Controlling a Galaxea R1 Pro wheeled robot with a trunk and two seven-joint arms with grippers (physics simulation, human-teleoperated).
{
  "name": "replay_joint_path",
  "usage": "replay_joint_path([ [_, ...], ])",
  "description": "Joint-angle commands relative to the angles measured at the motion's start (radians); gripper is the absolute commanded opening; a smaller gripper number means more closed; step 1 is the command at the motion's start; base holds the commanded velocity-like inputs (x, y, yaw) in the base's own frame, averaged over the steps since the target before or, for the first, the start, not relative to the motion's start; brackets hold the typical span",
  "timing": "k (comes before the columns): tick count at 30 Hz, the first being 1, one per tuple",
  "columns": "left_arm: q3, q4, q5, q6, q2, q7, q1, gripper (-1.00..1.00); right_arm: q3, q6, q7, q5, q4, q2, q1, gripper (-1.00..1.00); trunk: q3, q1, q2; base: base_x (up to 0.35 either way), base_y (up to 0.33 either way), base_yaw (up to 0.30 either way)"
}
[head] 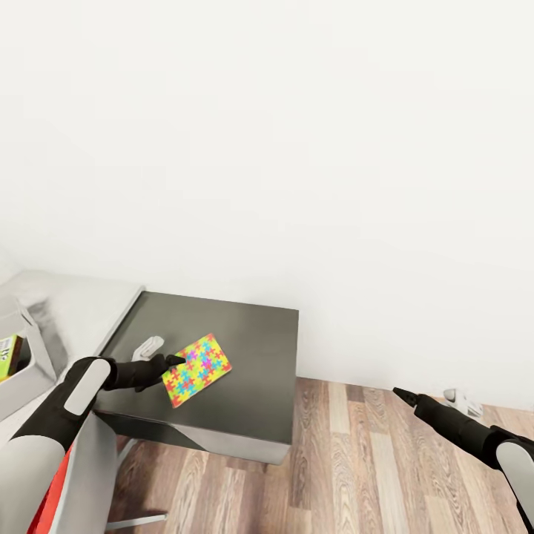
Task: Put all the toys in the child's room - the three board games (two on the bed and one on the table), the two jigsaw puzzles on the table, and the tennis ball on the table - inside the toy box on the table in the child's room.
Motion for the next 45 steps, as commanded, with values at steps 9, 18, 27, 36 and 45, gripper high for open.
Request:
replay_joint_path([
  [9,-0.002,0.000,-0.008,0.002,0.001,-0.008,-0.001,1.00,-0.001,0.005,-0.004,-0.007,0.001,0.000,0.000,1.00,-0.002,0.001,-0.002,0.000,-0.149,0.000],
  [18,-0.001,0.000,-0.008,0.002,0.002,-0.009,-0.001,1.00,-0.001,0.005,-0.004,-0.007,0.001,-0.001,0.000,1.00,-0.002,0.001,-0.002,0.000,-0.128,0.000],
  [27,0.002,0.000,-0.007,0.004,0.003,-0.009,-0.001,1.00,-0.001,0.005,-0.004,-0.007,0.001,-0.001,0.000,1.00,-0.002,0.001,-0.002,-0.047,-0.092,0.000],
  [36,0.007,-0.002,-0.006,0.004,0.027,-0.010,-0.001,1.00,-0.001,0.005,-0.004,-0.007,0.001,-0.001,-0.001,1.00,-0.002,0.001,-0.002,-0.031,-0.077,0.000],
  [45,0.011,-0.019,-0.005,0.001,0.062,-0.011,0.001,1.00,-0.001,0.004,-0.003,-0.007,0.001,0.000,0.000,1.00,0.003,0.001,-0.002,0.063,0.043,-0.066],
])
